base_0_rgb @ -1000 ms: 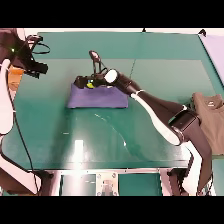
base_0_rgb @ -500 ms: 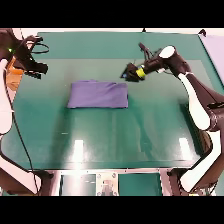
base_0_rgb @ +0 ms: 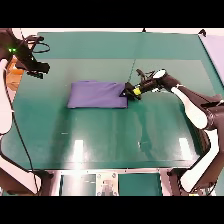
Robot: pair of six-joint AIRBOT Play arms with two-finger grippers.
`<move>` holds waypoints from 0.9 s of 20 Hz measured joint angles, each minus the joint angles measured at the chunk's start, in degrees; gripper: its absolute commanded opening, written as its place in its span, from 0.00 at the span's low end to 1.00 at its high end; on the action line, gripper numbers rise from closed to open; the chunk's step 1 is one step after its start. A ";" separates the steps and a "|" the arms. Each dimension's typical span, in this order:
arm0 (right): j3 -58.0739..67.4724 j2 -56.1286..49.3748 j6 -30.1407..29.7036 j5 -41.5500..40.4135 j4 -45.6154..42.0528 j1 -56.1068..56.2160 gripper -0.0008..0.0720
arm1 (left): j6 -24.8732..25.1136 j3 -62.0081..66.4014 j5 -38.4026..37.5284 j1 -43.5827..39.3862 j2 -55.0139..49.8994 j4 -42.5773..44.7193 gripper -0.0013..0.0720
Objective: Fold the shirts.
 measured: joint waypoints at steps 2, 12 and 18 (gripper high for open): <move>1.84 -0.11 -0.04 -1.62 1.44 1.42 0.03 | -0.15 0.00 0.00 0.00 0.00 -0.02 0.06; 16.41 18.47 5.03 7.45 1.99 -17.27 0.03 | -0.33 -0.02 -1.97 0.02 0.00 -1.90 0.06; 17.51 26.91 7.37 15.21 1.42 -41.86 0.03 | -2.05 0.00 -2.08 -0.17 0.00 -5.75 0.06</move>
